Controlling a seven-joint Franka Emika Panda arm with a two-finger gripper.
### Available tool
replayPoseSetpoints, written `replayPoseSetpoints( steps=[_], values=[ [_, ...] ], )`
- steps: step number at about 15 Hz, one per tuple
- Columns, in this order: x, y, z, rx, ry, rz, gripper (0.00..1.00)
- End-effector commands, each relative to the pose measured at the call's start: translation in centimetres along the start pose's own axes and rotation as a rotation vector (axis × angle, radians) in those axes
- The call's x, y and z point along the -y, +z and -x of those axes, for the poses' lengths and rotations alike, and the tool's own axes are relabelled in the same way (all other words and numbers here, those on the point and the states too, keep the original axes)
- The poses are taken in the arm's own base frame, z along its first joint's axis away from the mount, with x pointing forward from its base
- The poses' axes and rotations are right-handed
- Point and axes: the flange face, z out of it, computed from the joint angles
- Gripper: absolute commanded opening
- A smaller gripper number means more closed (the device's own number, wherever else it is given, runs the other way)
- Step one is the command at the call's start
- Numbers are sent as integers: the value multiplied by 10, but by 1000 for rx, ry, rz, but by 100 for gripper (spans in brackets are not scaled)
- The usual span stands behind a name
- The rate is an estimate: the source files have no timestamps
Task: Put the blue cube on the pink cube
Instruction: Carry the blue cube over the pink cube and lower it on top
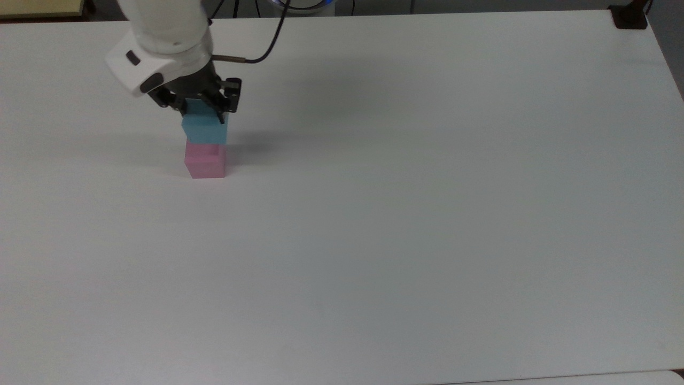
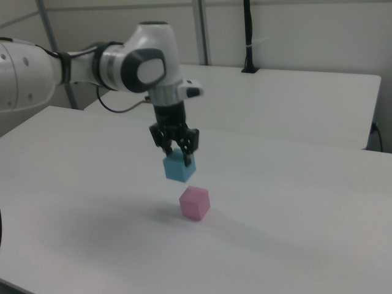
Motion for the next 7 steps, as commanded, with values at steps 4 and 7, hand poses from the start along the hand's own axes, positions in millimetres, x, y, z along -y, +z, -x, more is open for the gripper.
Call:
replayPoseSetpoints(
  steps=[4, 7],
  values=[
    [-16, 52, -3, 52, -82, -2, 10],
    [-20, 62, -8, -16, -39, -25, 10]
  ],
)
